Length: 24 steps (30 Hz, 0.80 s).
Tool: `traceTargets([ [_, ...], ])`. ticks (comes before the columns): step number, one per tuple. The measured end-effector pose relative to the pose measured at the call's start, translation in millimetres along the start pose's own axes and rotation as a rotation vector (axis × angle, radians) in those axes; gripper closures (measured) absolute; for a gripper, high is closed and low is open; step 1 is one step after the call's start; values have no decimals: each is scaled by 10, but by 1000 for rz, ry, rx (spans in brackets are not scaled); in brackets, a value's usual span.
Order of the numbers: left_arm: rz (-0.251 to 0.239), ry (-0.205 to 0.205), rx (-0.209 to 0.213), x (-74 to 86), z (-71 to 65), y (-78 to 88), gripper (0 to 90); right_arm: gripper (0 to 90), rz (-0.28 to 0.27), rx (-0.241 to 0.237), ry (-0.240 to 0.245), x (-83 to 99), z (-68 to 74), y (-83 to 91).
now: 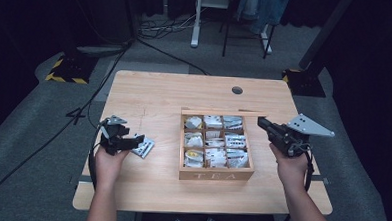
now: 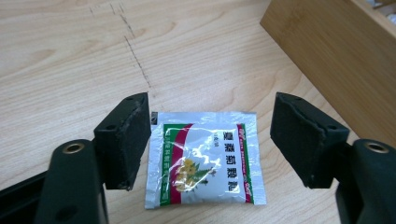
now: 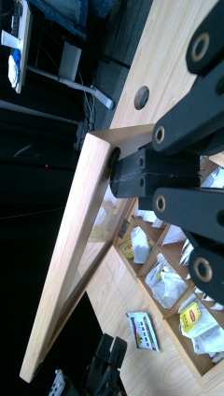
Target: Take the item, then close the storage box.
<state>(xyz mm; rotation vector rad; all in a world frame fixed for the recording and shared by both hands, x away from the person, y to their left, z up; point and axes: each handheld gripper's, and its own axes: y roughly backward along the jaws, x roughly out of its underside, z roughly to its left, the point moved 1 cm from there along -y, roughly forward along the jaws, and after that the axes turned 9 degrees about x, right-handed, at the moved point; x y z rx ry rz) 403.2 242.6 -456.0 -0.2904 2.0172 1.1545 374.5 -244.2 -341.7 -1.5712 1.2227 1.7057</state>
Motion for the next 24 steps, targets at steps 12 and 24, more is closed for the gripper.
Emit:
traceTargets([
  [12,-8,-83,118,-210,-380,142,294,899,7,-13,-10,0,-7,-16],
  [24,31,-238,161,-64,-986,110,302,899,20,-24,-12,14,-4,-4],
])
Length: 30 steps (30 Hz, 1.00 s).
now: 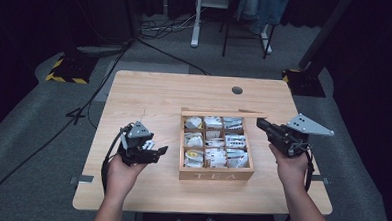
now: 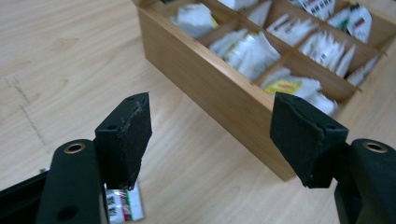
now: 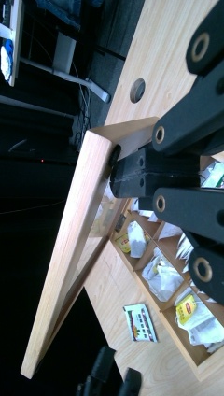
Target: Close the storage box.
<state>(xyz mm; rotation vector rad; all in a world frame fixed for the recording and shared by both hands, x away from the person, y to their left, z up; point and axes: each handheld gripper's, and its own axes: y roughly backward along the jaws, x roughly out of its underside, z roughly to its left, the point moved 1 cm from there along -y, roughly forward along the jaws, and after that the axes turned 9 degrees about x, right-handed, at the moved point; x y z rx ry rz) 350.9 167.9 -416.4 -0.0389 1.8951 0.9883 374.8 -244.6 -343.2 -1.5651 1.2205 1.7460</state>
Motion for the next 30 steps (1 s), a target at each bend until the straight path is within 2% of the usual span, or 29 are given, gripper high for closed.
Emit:
traceTargets([
  [5,-6,4,51,228,-80,-58,304,899,8,-4,0,-1,-2,14],
  [8,6,5,87,357,-110,-116,306,899,17,-11,0,-10,-9,16],
  [10,40,-3,97,421,-109,-190,315,898,27,-21,-1,-15,-14,19],
  [13,100,6,122,461,-80,-274,305,898,41,-32,-8,-21,-28,24],
  [17,177,-7,125,503,-86,-377,306,898,56,-50,-8,-23,-41,32],
  [18,183,-1,127,511,-97,-401,306,898,60,-54,-8,-23,-44,33],
  [21,192,-13,120,523,-107,-452,306,898,75,-66,-4,-23,-50,40],
  [22,189,-19,106,527,-109,-456,307,898,81,-69,-2,-23,-51,44],
  [26,164,19,109,587,-96,-492,307,897,112,-77,21,-17,-39,65],
  [30,189,37,109,639,-59,-543,304,894,151,-86,18,-16,-32,82],
])
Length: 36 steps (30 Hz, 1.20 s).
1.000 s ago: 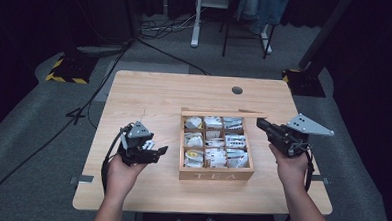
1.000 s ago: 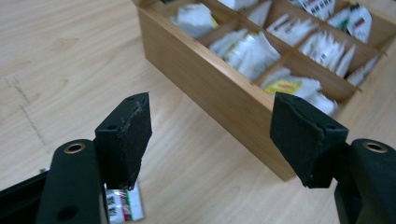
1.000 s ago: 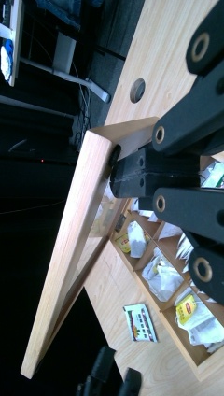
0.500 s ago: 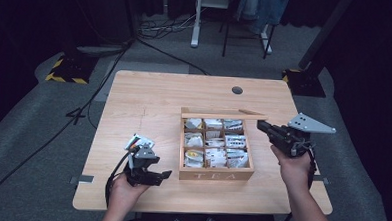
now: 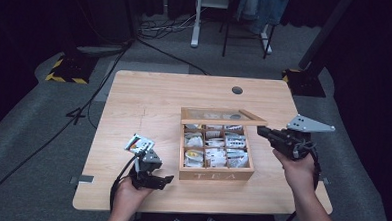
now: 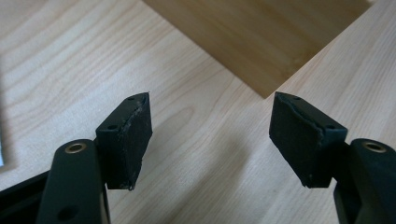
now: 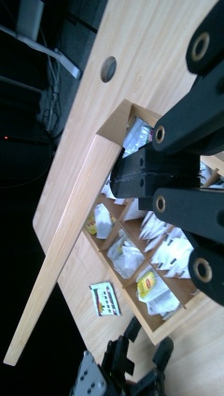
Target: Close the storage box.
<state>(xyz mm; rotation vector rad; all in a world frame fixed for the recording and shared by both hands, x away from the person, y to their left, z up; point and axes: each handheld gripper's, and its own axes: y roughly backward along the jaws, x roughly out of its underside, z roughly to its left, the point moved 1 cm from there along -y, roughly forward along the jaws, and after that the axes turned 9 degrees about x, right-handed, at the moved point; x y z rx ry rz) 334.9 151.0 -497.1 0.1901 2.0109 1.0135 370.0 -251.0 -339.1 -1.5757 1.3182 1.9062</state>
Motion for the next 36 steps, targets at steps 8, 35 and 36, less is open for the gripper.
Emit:
traceTargets([
  [8,-24,-76,-29,38,2,-48,278,885,57,-21,4,10,15,21],
  [35,-69,-158,-64,105,-9,-89,300,842,317,-42,-2,105,83,-16],
  [36,-69,-159,-64,105,-10,-90,300,842,329,-36,-3,113,72,-20],
])
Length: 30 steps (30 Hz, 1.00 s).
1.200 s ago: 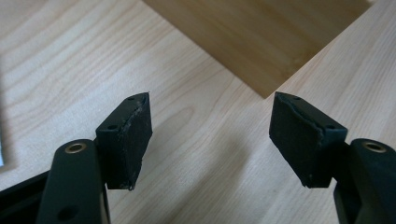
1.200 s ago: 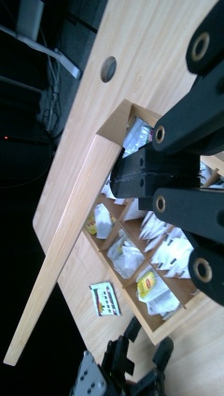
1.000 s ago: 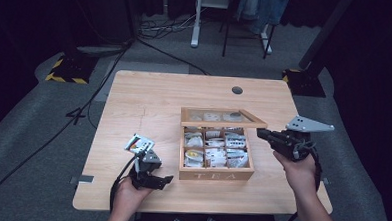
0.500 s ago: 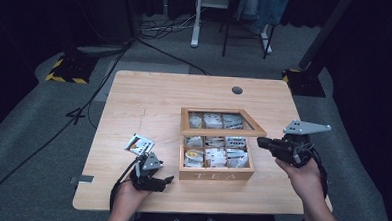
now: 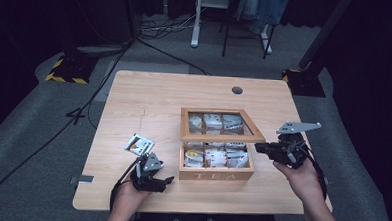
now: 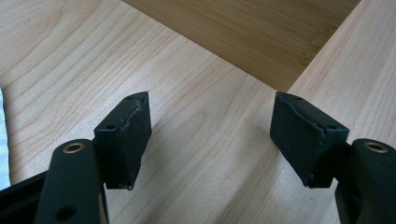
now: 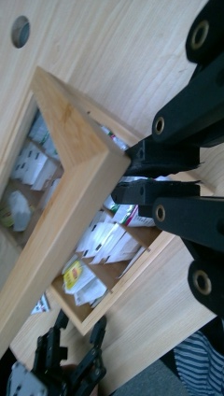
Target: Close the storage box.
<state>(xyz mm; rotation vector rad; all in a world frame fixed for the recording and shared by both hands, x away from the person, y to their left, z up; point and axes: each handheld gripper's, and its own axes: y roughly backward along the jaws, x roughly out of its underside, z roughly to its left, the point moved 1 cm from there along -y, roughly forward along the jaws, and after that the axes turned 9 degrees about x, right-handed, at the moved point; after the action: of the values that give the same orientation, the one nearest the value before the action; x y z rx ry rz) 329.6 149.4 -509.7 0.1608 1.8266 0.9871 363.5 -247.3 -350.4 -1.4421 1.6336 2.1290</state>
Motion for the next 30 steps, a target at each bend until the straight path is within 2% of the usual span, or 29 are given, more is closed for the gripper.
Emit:
traceTargets([
  [9,4,-8,-11,-1,-8,-4,301,810,61,-14,5,32,-27,-30],
  [22,9,-15,-13,-6,-13,-15,286,763,172,-25,66,57,11,-97],
  [30,9,-9,-16,-11,-11,-22,262,737,211,-45,82,78,10,-144],
])
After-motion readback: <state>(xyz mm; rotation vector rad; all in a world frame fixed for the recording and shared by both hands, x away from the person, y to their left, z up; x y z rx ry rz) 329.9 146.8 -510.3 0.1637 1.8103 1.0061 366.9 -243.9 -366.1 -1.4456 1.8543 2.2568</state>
